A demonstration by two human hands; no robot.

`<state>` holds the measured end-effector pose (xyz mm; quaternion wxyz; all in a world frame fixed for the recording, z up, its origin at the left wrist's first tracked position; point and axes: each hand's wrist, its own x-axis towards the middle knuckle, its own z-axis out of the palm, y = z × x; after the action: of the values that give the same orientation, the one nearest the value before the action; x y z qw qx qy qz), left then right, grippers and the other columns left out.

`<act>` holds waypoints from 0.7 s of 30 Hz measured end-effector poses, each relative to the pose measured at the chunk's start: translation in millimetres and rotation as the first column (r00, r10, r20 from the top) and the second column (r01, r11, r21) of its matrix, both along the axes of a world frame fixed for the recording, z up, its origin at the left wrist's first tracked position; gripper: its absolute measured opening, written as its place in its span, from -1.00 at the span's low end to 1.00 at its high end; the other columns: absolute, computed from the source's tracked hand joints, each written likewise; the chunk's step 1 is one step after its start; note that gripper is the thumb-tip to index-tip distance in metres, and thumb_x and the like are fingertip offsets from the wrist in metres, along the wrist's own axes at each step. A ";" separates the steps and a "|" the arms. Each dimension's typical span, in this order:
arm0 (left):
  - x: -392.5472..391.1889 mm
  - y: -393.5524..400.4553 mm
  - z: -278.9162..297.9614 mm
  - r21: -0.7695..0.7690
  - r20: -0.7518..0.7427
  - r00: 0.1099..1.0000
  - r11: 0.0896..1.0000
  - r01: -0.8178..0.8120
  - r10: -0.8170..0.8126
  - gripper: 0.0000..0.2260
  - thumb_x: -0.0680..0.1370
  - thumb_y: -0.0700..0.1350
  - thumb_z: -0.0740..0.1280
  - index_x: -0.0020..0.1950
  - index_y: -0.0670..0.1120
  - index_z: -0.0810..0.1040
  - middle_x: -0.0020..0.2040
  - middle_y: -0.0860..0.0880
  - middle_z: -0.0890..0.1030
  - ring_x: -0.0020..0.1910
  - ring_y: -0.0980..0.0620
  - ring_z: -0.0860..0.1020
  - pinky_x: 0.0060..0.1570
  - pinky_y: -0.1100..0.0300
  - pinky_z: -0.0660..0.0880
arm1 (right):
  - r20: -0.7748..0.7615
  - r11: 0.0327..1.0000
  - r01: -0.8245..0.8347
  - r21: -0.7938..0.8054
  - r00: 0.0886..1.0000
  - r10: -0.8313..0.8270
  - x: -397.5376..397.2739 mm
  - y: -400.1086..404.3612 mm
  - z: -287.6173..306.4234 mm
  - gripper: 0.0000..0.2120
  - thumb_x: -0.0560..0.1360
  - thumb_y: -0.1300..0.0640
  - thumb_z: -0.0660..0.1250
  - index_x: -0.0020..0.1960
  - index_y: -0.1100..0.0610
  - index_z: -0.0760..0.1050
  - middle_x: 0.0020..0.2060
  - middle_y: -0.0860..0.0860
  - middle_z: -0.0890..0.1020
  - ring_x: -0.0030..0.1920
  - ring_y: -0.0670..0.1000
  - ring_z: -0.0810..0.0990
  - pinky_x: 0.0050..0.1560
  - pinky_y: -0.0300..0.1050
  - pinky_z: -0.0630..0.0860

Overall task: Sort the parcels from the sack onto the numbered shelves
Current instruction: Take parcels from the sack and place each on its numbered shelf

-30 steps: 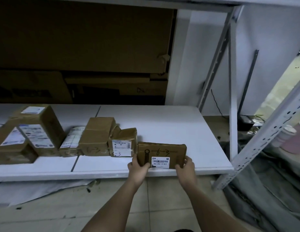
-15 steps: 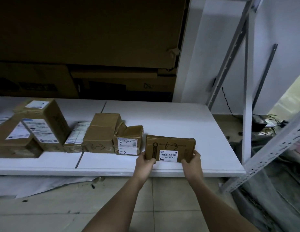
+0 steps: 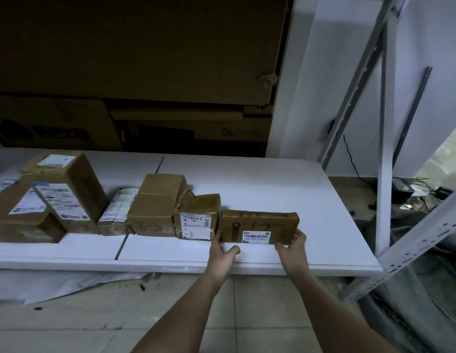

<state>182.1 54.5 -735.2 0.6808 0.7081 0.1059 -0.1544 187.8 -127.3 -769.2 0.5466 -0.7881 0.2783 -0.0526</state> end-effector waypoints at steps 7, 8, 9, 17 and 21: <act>1.1 -0.1 -1.3 0.001 0.001 0.999 0.999 -0.034 0.034 -0.48 0.52 -0.26 0.31 0.44 -0.04 0.24 0.24 0.05 0.43 0.16 0.06 0.40 0.13 0.19 0.31 | 0.036 1.000 -0.027 0.012 0.999 0.026 2.6 6.2 0.8 -0.39 0.51 0.25 0.35 0.46 0.16 0.15 0.31 0.09 0.45 0.30 0.10 0.46 0.32 0.03 0.38; 0.8 -1.1 -1.4 0.006 0.001 0.999 0.999 -0.036 0.036 -0.47 0.51 -0.25 0.31 0.44 -0.05 0.24 0.22 0.05 0.43 0.15 0.06 0.41 0.13 0.19 0.32 | 0.040 0.999 -0.033 -0.009 0.999 0.033 2.0 6.8 0.1 -0.38 0.51 0.22 0.36 0.47 0.14 0.14 0.33 0.08 0.44 0.33 0.09 0.45 0.33 0.04 0.38; 0.4 -2.0 -1.2 0.014 0.001 0.999 0.999 -0.040 0.040 -0.47 0.51 -0.25 0.32 0.44 -0.05 0.25 0.20 0.05 0.44 0.15 0.05 0.42 0.12 0.19 0.33 | 0.045 0.999 -0.041 -0.034 0.998 0.042 1.1 7.7 -0.3 -0.36 0.50 0.19 0.37 0.48 0.12 0.14 0.35 0.07 0.43 0.34 0.09 0.44 0.33 0.06 0.37; -2.1 -4.6 1.6 0.052 -0.024 0.999 0.998 -0.032 0.033 -0.46 0.51 -0.20 0.33 0.46 -0.05 0.24 0.27 0.01 0.40 0.17 0.02 0.40 0.15 0.17 0.34 | 0.066 0.994 -0.011 -0.111 0.998 0.018 -1.1 10.7 0.7 -0.41 0.52 0.06 0.35 0.47 0.05 0.18 0.32 0.06 0.48 0.30 0.13 0.48 0.30 0.14 0.41; -3.7 -4.0 2.0 0.079 -0.050 0.998 0.997 -0.021 0.025 -0.39 0.50 -0.16 0.35 0.50 -0.05 0.18 0.38 -0.05 0.35 0.30 -0.06 0.38 0.24 0.09 0.35 | 0.068 0.994 -0.006 -0.111 0.998 0.013 -0.3 10.4 0.3 -0.41 0.54 0.01 0.31 0.48 0.07 0.15 0.34 0.12 0.43 0.34 0.18 0.43 0.33 0.15 0.38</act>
<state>178.4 50.5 -733.2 0.6513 0.7290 0.1373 -0.1601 187.5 -116.8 -768.8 0.5114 -0.8162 0.2524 -0.0924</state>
